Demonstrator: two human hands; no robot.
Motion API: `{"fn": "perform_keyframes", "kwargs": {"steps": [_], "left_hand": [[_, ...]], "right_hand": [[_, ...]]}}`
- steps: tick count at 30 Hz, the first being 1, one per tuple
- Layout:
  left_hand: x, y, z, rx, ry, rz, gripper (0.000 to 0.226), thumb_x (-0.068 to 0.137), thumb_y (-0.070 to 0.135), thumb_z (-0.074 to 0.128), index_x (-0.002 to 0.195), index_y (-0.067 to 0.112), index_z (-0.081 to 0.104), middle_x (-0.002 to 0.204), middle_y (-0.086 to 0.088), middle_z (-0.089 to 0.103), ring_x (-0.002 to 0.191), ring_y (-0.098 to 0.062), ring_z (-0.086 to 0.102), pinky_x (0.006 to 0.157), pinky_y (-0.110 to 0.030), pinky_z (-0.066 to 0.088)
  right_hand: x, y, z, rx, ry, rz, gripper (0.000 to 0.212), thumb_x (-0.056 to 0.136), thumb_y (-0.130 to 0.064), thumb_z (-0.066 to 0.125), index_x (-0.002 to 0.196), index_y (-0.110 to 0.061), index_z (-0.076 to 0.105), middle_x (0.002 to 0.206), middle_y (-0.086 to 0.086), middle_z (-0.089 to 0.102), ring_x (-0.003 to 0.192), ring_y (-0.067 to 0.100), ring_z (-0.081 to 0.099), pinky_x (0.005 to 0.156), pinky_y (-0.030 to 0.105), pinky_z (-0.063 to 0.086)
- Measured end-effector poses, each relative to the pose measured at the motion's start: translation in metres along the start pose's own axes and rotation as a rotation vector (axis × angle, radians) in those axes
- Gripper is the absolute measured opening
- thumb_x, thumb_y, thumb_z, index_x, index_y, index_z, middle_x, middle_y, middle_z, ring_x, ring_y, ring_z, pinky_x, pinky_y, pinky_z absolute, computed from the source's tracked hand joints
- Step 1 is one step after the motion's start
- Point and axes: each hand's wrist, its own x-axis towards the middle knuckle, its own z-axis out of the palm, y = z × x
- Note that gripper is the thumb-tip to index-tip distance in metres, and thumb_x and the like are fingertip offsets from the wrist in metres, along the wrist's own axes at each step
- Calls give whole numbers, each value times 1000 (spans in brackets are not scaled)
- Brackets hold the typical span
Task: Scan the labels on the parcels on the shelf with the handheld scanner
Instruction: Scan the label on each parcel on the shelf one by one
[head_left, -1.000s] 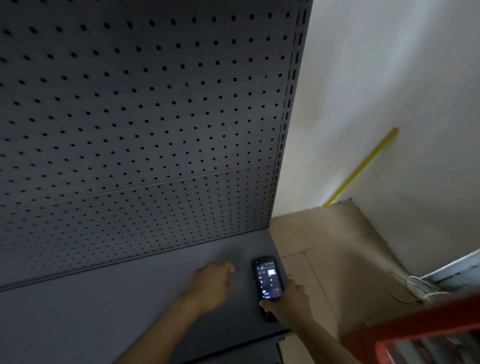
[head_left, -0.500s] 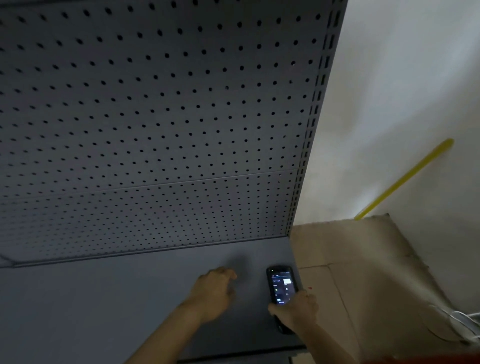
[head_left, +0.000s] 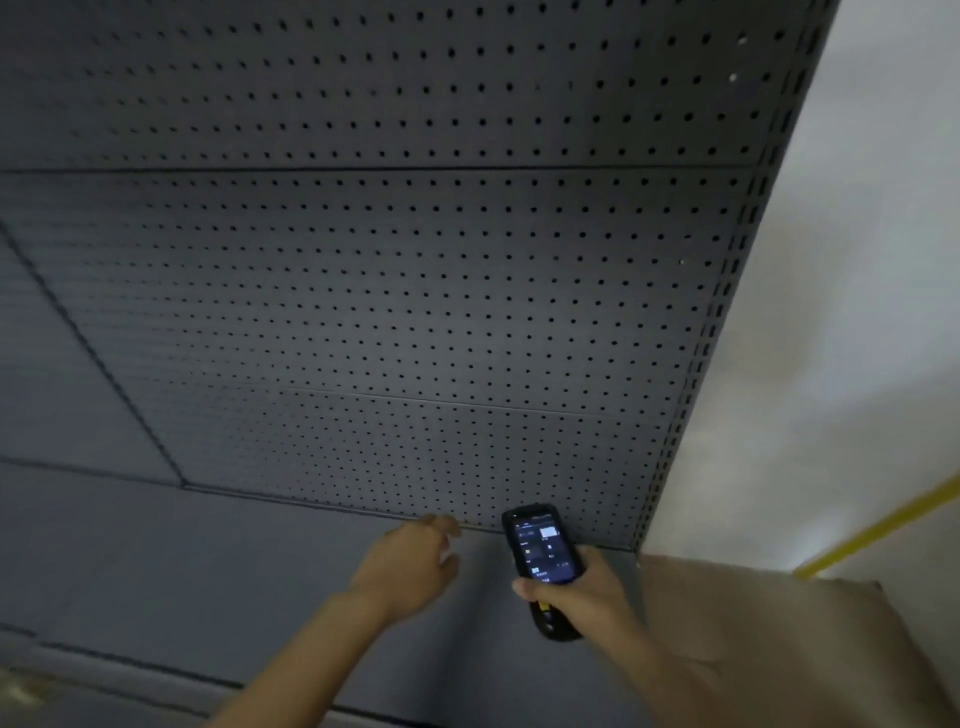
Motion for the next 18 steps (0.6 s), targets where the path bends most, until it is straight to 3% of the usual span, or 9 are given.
{"fn": "perform_keyframes", "kwargs": {"steps": [3, 5, 7, 11, 15, 18], "left_hand": [[-30, -28, -22, -6, 69, -106, 37, 94, 33, 48, 129, 23, 47, 124, 3, 55, 107, -16, 56, 91, -29, 47], [-55, -51, -36, -1, 121, -182, 37, 94, 34, 48, 129, 24, 47, 124, 4, 55, 108, -16, 57, 90, -27, 46], [-82, -75, -52, 13, 173, -251, 37, 93, 35, 49, 129, 24, 48, 125, 4, 56, 109, -18, 57, 91, -29, 46], [-147, -124, -82, 35, 291, -402, 37, 93, 35, 49, 128, 24, 48, 124, 3, 57, 110, -19, 58, 91, -31, 48], [-227, -171, -102, 17, 400, -551, 35, 93, 35, 50, 126, 24, 50, 122, 4, 59, 106, -19, 60, 88, -32, 49], [-292, -203, -112, 16, 446, -658, 35, 92, 34, 50, 125, 24, 50, 121, 3, 59, 106, -19, 60, 86, -32, 49]], "right_hand": [[-8, -34, 35, 43, -174, -73, 73, 49, -21, 94, 110, -15, 53, 98, 10, 73, 82, 24, 73, 78, 39, 59], [-17, -55, 65, 96, -291, -99, 74, 52, -17, 93, 112, -17, 50, 98, 15, 74, 81, 30, 74, 84, 47, 58], [-28, -76, 100, 141, -395, -127, 74, 54, -15, 93, 114, -16, 51, 97, 16, 75, 76, 32, 75, 83, 48, 59], [-62, -110, 174, 226, -583, -164, 71, 50, -23, 91, 109, -6, 55, 81, 19, 75, 62, 32, 71, 60, 35, 57], [-100, -126, 255, 250, -708, -143, 76, 55, -49, 85, 113, -9, 58, 95, 21, 75, 77, 39, 73, 68, 42, 58], [-137, -135, 315, 198, -819, -141, 65, 69, -51, 74, 114, -4, 65, 99, 26, 73, 76, 37, 72, 65, 38, 58]]}}
